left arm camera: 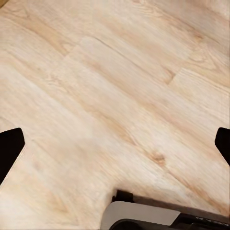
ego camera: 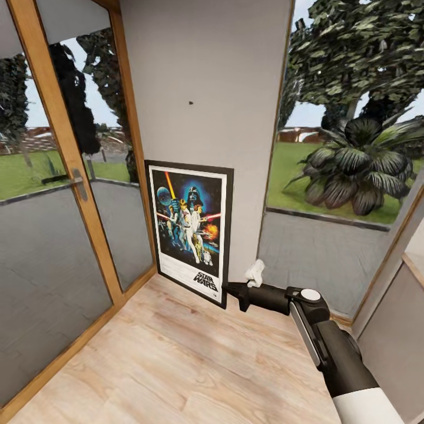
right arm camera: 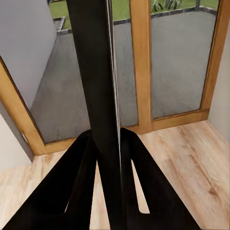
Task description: Pick up the poster from the kitchen countertop and hang it on one of the wall nails in the kitchen.
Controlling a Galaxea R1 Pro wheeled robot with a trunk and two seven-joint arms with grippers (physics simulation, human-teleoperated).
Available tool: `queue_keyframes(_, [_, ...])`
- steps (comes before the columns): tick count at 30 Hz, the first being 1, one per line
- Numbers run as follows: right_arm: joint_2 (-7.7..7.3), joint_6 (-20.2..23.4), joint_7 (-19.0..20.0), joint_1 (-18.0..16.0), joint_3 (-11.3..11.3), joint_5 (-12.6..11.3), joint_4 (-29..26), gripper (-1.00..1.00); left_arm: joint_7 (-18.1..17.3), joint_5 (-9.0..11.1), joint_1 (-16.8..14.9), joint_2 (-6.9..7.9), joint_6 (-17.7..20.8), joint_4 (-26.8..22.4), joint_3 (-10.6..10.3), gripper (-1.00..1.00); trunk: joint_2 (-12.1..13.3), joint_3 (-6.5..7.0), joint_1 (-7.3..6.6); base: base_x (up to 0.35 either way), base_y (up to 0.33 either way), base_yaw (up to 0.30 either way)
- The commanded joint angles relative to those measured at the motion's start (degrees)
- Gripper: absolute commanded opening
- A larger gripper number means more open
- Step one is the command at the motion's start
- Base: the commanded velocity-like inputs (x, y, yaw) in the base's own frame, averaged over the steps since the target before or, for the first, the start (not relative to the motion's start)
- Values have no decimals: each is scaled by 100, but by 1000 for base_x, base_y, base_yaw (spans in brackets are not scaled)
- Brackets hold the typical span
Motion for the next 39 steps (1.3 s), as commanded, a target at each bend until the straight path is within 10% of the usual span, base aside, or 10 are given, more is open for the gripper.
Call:
queue_keyframes(1, [-2,51,22,-6,2,-11,-6,-100,-3,0,-1,-1,-10,-4,3,100,-12,-11,6,191,258,0])
queue_keyframes(39, [-2,51,30,-6,10,-27,-6,-100,-3,0,-1,-1,-10,-4,3,100,-12,-11,6,113,282,-2])
